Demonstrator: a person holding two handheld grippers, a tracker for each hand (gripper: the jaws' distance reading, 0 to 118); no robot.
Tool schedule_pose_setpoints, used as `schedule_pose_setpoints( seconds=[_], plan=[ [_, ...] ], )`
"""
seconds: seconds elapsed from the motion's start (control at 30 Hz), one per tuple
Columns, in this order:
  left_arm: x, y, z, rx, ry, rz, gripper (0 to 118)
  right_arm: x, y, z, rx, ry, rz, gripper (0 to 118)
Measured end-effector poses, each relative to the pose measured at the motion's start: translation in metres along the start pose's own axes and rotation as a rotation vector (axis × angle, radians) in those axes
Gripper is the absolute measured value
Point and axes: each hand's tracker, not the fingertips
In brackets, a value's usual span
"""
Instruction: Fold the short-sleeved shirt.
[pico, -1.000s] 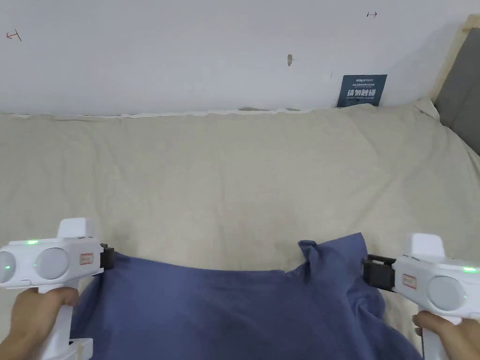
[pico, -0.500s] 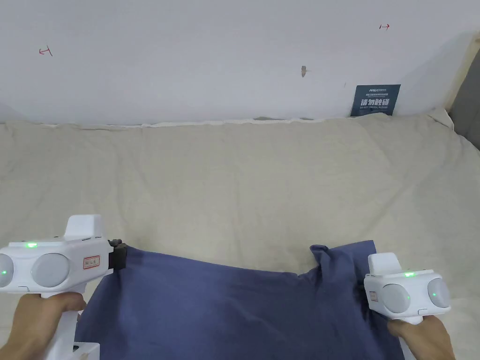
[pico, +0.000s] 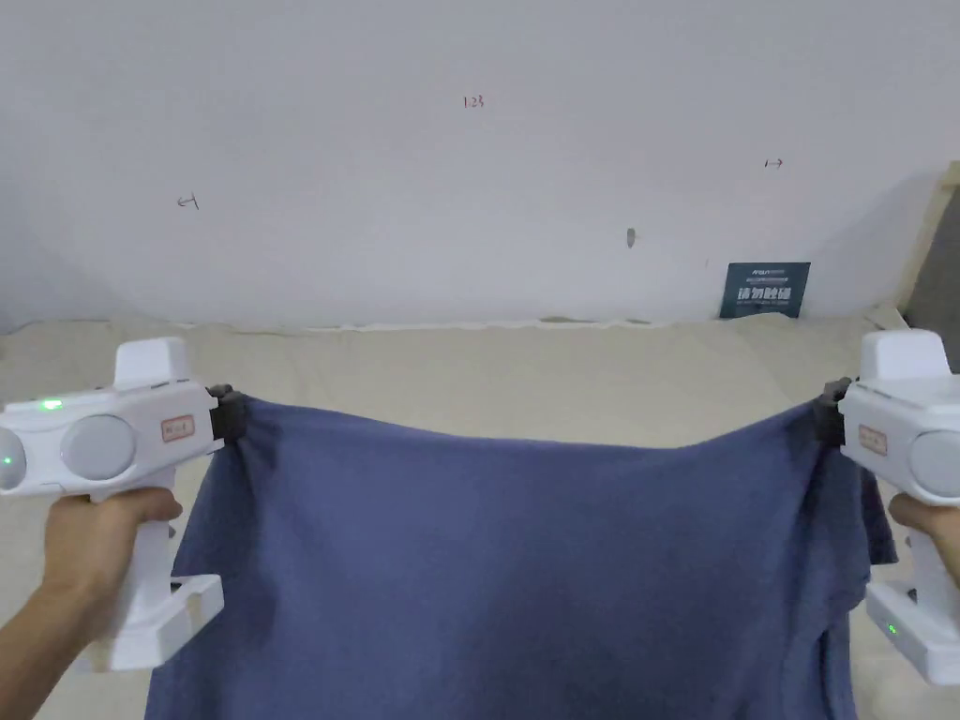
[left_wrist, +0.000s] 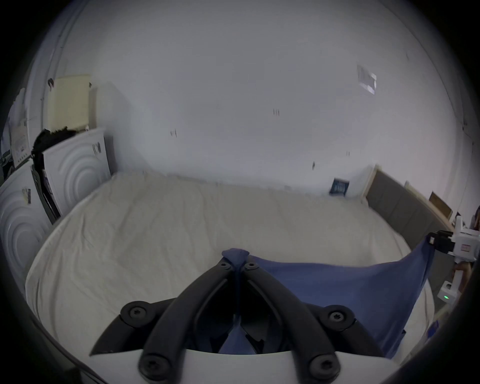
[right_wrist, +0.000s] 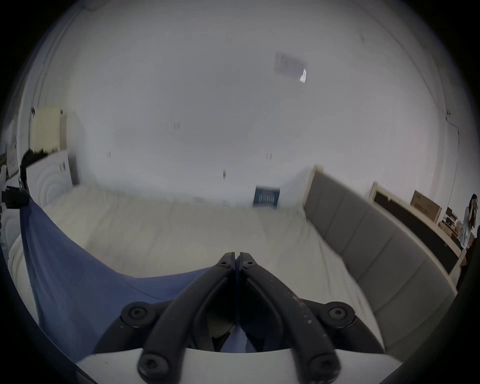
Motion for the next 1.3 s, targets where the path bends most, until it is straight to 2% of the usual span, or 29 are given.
schedule_pose_setpoints(
  seconds=[0.17,0.33,0.47,0.6,0.8,0.97,1.07,1.3],
  plan=[
    [0.008,0.095,0.035,0.181,0.046,-0.035,3,0.009,0.099,0.037,0.222,-0.008,-0.004,3],
    [0.019,0.167,0.055,0.278,0.071,-0.015,3,0.014,0.174,0.057,0.378,-0.013,-0.026,3],
    [0.022,0.198,0.054,0.342,0.082,0.005,3,0.016,0.209,0.059,0.453,-0.013,-0.044,3],
    [0.020,0.200,0.034,0.366,0.075,0.011,3,0.015,0.214,0.049,0.479,-0.008,-0.058,3],
    [0.012,0.158,-0.020,0.316,0.071,0.007,3,0.013,0.174,0.003,0.431,0.018,-0.084,3],
    [0.007,0.086,-0.070,0.192,0.076,-0.021,3,0.007,0.110,-0.048,0.274,0.039,-0.111,3],
    [0.002,0.031,-0.089,0.105,0.064,0.012,3,0.004,0.058,-0.069,0.172,0.065,-0.149,3],
    [-0.018,-0.107,-0.072,-0.099,0.049,0.020,3,0.002,-0.072,-0.064,-0.046,0.107,-0.205,3]
  ],
)
